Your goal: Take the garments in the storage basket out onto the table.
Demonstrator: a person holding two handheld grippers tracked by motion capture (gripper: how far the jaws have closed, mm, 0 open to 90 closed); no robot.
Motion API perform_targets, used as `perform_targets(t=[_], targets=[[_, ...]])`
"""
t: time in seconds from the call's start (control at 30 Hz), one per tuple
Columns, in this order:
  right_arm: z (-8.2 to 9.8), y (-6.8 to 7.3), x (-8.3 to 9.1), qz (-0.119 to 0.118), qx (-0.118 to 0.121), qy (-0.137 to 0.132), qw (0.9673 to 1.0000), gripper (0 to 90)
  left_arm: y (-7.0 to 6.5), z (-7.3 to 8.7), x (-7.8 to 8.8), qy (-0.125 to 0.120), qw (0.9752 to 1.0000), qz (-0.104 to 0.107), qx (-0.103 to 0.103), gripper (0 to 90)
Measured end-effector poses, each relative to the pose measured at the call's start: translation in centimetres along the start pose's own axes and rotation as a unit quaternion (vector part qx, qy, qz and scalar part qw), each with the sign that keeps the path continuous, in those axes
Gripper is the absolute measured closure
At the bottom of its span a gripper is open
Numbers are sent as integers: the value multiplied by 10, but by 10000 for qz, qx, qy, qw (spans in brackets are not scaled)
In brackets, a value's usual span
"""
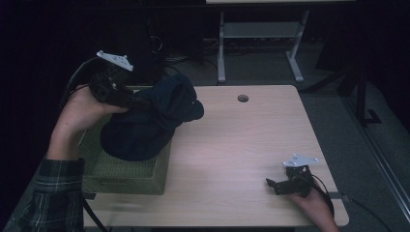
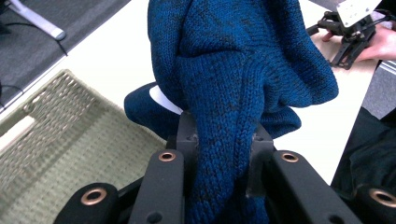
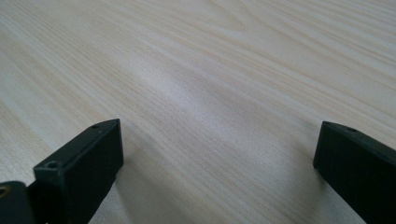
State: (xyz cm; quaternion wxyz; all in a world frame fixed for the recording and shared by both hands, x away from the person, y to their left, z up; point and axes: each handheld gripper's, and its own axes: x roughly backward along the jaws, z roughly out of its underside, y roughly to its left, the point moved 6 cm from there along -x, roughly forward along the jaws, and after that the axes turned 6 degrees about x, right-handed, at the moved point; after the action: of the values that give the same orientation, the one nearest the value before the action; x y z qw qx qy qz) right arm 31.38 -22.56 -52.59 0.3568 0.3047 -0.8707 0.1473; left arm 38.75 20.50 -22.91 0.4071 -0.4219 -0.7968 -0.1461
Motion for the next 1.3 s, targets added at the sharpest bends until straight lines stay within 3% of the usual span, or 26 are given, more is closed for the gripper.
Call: perform_targets(t=[0.37, 0.63, 1.03, 1.13, 1.3], targets=[[0, 0, 0, -4, -12, -1, 10000, 12, -27, -29, -26, 217, 9985, 303, -397, 735], [0, 0, 0, -2, -15, -4, 10000, 12, -41, -42, -47, 319, 9967, 454, -598, 734], [0, 0, 0, 2, 0, 7, 10000, 12, -72, -60, -80, 357, 9946, 619, -756, 733], [0, 0, 0, 1, -7, 5, 10000, 12, -85, -65, -95, 358, 9939, 700, -778, 733], [0, 0, 0, -2, -11, 9, 10000, 12, -97, -69, -112, 430, 9933, 686, -828, 733]])
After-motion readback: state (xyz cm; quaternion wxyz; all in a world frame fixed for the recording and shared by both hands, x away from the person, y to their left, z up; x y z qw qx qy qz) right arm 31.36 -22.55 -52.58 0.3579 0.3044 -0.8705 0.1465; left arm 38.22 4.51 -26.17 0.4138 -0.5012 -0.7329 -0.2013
